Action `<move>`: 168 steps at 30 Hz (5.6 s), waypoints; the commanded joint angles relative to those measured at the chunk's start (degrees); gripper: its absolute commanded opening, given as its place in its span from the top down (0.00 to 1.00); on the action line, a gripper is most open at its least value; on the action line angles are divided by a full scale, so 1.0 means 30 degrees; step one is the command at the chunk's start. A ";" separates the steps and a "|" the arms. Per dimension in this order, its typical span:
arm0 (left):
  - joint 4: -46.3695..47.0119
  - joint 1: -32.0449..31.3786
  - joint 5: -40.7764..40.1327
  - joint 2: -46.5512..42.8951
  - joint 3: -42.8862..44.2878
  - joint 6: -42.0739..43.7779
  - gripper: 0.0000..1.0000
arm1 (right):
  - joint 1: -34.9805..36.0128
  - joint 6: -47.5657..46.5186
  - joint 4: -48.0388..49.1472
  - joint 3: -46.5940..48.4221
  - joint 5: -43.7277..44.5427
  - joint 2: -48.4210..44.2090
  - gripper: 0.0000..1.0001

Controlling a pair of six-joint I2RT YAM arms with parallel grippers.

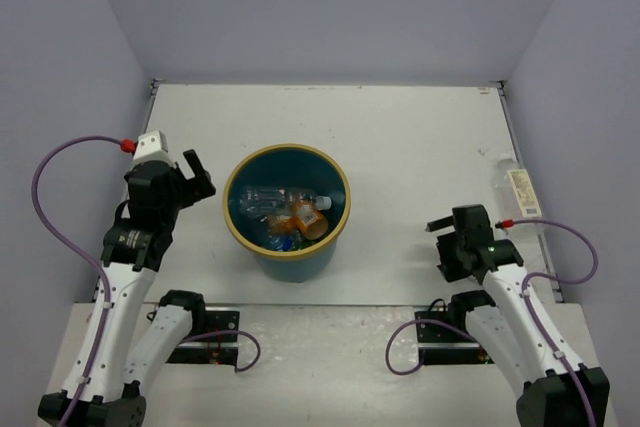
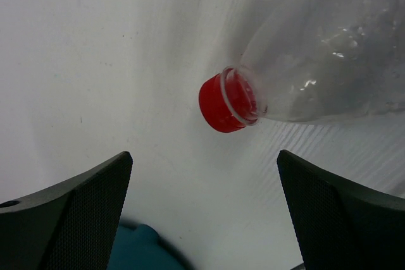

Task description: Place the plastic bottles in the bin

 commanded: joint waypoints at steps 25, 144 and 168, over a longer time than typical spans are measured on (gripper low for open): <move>0.0920 0.0094 -0.1559 -0.0411 -0.0663 0.0050 0.00 | -0.0339 0.9791 -0.3243 -0.1202 0.5680 0.0244 0.26; -0.0251 0.0100 -0.3769 0.1310 0.0686 -0.1503 0.00 | -0.8381 -2.0828 0.2171 2.7416 0.2922 2.4726 0.01; -0.0886 0.0100 -0.4464 0.2540 0.3603 -0.0683 0.00 | -0.9594 -2.2231 0.2866 2.6518 -0.0835 2.7760 0.36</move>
